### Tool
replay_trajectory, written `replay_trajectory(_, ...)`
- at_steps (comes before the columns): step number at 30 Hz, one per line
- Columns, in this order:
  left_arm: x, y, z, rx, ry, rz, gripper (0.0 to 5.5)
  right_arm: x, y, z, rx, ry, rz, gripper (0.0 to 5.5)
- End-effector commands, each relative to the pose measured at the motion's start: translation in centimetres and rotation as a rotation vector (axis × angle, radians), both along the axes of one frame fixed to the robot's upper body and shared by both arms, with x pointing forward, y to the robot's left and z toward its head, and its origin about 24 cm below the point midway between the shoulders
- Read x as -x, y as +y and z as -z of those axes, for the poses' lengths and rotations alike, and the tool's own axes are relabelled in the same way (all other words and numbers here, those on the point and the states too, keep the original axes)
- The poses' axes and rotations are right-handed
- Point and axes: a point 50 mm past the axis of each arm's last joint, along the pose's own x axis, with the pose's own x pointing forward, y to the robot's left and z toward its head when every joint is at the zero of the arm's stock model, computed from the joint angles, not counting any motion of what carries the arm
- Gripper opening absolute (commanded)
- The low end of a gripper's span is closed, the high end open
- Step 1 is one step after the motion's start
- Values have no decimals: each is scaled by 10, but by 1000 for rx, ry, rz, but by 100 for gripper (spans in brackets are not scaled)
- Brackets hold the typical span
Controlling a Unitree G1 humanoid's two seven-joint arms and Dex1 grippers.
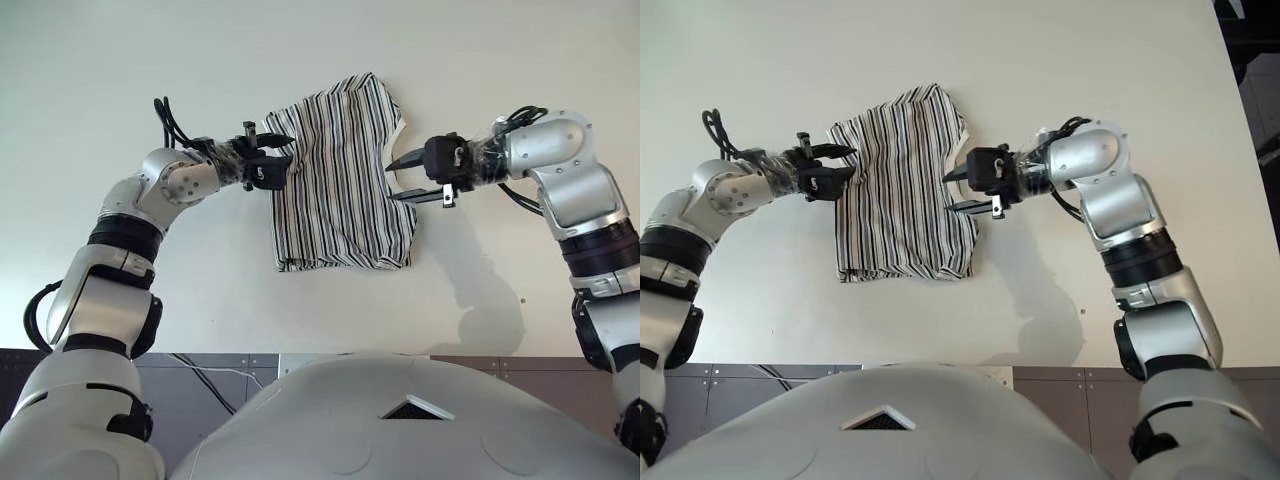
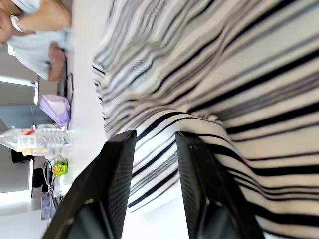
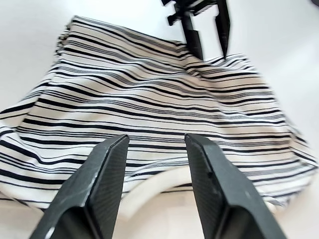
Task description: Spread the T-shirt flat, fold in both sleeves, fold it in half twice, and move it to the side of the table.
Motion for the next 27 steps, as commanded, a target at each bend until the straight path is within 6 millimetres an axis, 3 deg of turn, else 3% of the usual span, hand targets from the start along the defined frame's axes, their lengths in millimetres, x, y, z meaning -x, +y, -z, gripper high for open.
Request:
replay_trajectory(1,25,13,-25,22,-38,3,146,19,-35,-9,20,-40,75,206)
replay_trajectory(4,44,23,-22,-10,3,-61,146,35,-48,-10,-1,-36,132,206)
replay_trajectory(7,85,14,-19,15,93,28,146,53,-60,-8,53,-87,122,206)
replay_trajectory(10,118,19,-13,-18,171,29,146,66,-74,-2,115,-116,123,206)
replay_trajectory(14,149,27,-7,-31,229,-9,203,77,-80,4,145,-140,143,206)
replay_trajectory(17,157,29,-2,-39,208,-13,251,82,-79,9,142,-145,166,206)
replay_trajectory(27,153,23,32,-118,194,32,251,70,-70,11,130,-194,145,206)
